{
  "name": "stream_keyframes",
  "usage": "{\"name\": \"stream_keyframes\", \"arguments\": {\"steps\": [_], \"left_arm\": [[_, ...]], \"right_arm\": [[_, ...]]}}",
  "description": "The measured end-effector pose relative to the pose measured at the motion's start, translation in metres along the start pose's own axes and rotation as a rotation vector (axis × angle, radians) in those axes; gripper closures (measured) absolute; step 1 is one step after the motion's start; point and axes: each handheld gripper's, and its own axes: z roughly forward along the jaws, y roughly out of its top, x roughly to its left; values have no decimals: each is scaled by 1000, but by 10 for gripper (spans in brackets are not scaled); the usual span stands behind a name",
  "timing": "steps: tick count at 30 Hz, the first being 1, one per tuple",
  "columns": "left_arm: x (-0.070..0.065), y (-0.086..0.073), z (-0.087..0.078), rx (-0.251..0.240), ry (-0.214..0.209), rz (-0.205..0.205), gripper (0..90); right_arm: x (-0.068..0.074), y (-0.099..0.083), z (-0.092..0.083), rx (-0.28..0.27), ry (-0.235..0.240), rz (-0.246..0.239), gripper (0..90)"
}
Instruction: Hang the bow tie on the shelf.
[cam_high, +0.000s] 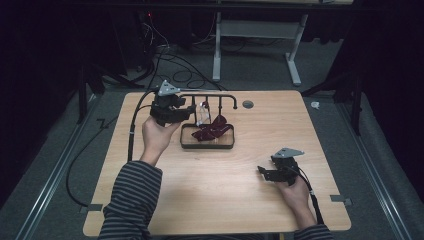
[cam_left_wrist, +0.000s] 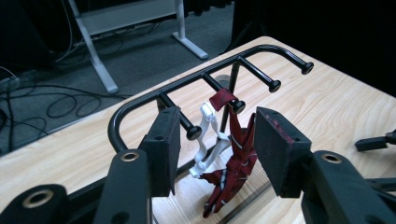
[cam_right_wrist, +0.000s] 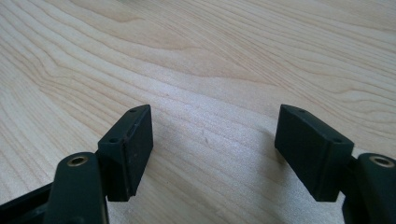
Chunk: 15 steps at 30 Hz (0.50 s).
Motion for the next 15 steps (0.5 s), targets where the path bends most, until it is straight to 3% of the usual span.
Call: {"name": "stream_keyframes", "arguments": {"steps": [6, 15], "left_arm": [[-5, -3, -4, 9, 14, 29, 513], [-4, -10, -8, 13, 15, 25, 508]], "right_arm": [[0, 0, 0, 0, 0, -2, 292], [0, 0, 0, -1, -4, -4, 292]]}}
